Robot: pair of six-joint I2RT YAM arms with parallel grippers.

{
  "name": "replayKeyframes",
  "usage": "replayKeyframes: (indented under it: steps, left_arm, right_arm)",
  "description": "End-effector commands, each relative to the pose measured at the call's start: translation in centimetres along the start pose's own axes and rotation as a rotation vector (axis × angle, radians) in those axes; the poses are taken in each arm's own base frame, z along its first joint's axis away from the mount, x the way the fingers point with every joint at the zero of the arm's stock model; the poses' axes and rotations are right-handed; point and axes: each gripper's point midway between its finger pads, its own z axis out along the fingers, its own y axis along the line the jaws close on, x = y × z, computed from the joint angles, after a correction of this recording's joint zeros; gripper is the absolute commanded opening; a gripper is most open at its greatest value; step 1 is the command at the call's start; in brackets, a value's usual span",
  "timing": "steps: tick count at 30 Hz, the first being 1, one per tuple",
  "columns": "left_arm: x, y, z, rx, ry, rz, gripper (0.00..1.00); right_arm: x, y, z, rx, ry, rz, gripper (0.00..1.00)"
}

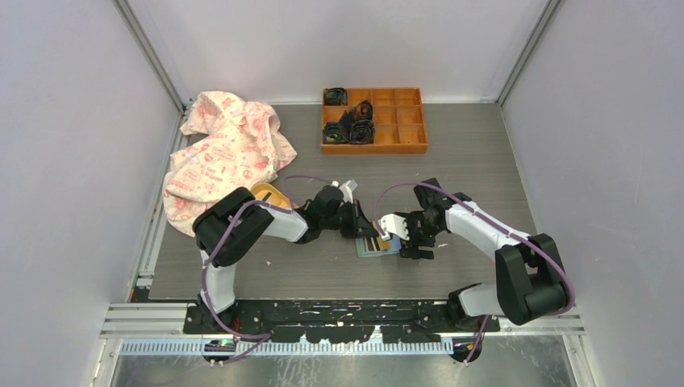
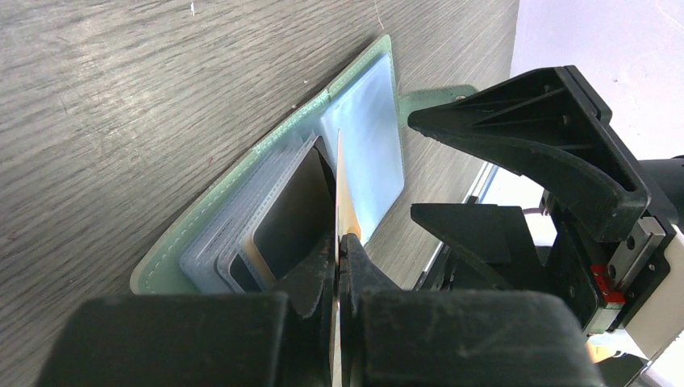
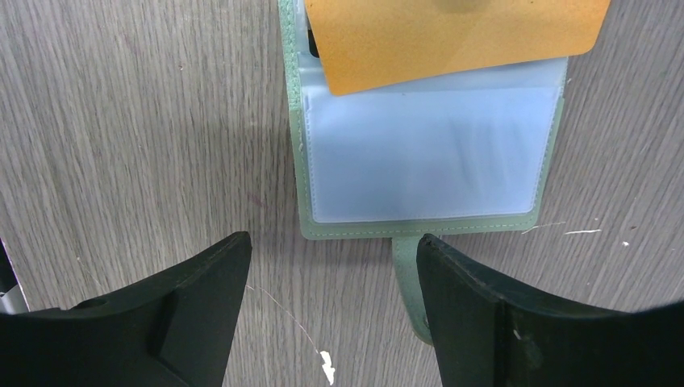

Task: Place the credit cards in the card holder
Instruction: Insert the credit card into the card holder.

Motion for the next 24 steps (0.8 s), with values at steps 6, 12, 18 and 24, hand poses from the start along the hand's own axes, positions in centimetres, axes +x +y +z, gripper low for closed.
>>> replayKeyframes:
  steps: [6,12,18,24]
  left_arm:
    - [0.1,0.4,0.6,-0.047,0.014,-0.008,0.0]
    - [0.1,0.5,0.9,-0.051,0.014,-0.013,0.0]
    - [0.0,0.1,1.2,-0.045,-0.006,0.023,0.0]
    - [0.1,0.1,1.4,-0.036,-0.01,0.014,0.0]
  right_arm:
    - [-1.1,-1.4,-0.8,0.039,-0.022,-0.019,0.8]
    - [-1.1,-1.4,-0.8,0.039,-0.023,-0.018,0.8]
    - [-1.1,-1.3,-0.8,0.035,-0.023,-0.018,0.8]
    - [-1.2,-1.3,-0.8,0.037,-0.024,-0.02,0.8]
